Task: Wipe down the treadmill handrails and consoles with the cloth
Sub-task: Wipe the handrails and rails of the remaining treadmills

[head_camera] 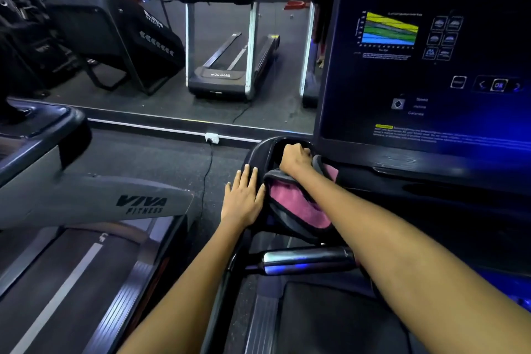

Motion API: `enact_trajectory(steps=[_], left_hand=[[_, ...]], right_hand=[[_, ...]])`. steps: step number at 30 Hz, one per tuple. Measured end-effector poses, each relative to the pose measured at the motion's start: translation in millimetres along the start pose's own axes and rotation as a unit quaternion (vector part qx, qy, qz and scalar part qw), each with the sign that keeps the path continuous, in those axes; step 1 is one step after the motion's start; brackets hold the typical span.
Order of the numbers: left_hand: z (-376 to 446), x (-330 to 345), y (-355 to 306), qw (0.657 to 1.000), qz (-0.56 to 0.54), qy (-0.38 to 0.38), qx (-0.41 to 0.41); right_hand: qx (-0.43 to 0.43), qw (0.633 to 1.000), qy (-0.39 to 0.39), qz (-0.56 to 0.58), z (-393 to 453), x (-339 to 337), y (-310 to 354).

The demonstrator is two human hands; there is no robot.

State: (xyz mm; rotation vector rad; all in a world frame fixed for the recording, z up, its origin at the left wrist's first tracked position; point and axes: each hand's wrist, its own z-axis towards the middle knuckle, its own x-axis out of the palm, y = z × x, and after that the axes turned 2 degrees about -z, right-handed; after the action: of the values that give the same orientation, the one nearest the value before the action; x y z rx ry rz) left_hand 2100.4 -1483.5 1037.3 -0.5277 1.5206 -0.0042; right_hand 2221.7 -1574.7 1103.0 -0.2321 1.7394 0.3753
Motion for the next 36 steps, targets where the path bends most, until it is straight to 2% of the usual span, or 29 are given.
enact_trajectory(steps=[4,8,11,16,18,21,26,28,33,36], left_hand=[[0.0,1.1,0.4,0.999,-0.04,-0.013,-0.001],[2.5,1.7,0.9,0.997,-0.074,-0.025,-0.003],[4.5,1.4,0.8,0.996,-0.083,-0.027,-0.003],[4.2,-0.2,0.0,0.996,-0.087,-0.022,-0.002],[3.5,-0.7,0.5,0.996,-0.083,-0.021,-0.001],[3.2,-0.5,1.6,0.996,-0.082,-0.023,0.001],[3.8,-0.2,1.1,0.996,-0.079,-0.026,0.0],[3.9,0.0,1.1,0.996,-0.086,-0.03,0.0],[2.9,-0.2,1.0,0.995,-0.095,-0.03,-0.002],[2.7,-0.6,0.6,0.994,-0.102,-0.029,-0.002]], right_hand=[[0.002,1.0,-0.025,0.008,17.1,1.5,6.8],[0.042,0.994,-0.04,0.09,35.1,4.5,5.9],[0.053,0.993,0.038,0.102,42.9,0.6,4.3],[0.051,0.979,0.193,0.033,46.6,-8.3,12.9],[0.075,0.98,0.184,0.003,47.6,-10.3,15.5],[0.107,0.987,0.118,-0.012,51.3,-2.5,18.1],[0.037,0.998,0.025,-0.033,54.6,5.5,15.4],[0.012,0.998,0.033,-0.05,51.6,1.1,12.2],[0.022,0.982,0.148,-0.111,34.9,-9.1,15.2],[0.011,0.987,0.134,-0.09,28.4,-6.1,13.3]])
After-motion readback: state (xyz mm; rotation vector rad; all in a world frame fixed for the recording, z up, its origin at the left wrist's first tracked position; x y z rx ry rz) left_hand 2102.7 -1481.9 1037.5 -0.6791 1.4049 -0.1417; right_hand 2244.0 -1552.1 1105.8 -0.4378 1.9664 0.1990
